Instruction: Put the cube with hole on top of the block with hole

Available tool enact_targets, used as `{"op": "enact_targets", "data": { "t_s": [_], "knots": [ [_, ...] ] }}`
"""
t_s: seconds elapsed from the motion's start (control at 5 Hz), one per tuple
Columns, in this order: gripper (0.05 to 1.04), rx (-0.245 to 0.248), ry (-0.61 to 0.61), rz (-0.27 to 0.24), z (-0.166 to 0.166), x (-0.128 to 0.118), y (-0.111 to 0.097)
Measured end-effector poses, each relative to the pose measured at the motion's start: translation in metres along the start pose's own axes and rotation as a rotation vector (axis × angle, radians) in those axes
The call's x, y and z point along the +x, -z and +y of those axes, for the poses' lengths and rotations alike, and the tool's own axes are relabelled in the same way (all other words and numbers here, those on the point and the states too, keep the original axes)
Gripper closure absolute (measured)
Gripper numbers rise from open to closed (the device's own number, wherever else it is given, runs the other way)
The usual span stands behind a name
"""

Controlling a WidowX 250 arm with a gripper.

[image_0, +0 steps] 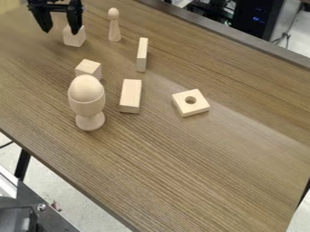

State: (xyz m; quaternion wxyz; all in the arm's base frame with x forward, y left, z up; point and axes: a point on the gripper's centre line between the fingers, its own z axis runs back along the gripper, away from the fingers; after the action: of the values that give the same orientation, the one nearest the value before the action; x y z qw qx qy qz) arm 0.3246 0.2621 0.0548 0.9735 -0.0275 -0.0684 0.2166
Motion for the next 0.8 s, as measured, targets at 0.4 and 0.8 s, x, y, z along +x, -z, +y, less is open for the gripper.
{"op": "enact_targets", "data": {
  "t_s": [0.4, 0.8],
  "knots": [
    [0.087, -0.008, 0.02, -0.006, -0.003, 0.007, 0.004],
    [0.087, -0.063, 0.024, -0.028, -0.014, 0.007, 0.009]
  ]
}}
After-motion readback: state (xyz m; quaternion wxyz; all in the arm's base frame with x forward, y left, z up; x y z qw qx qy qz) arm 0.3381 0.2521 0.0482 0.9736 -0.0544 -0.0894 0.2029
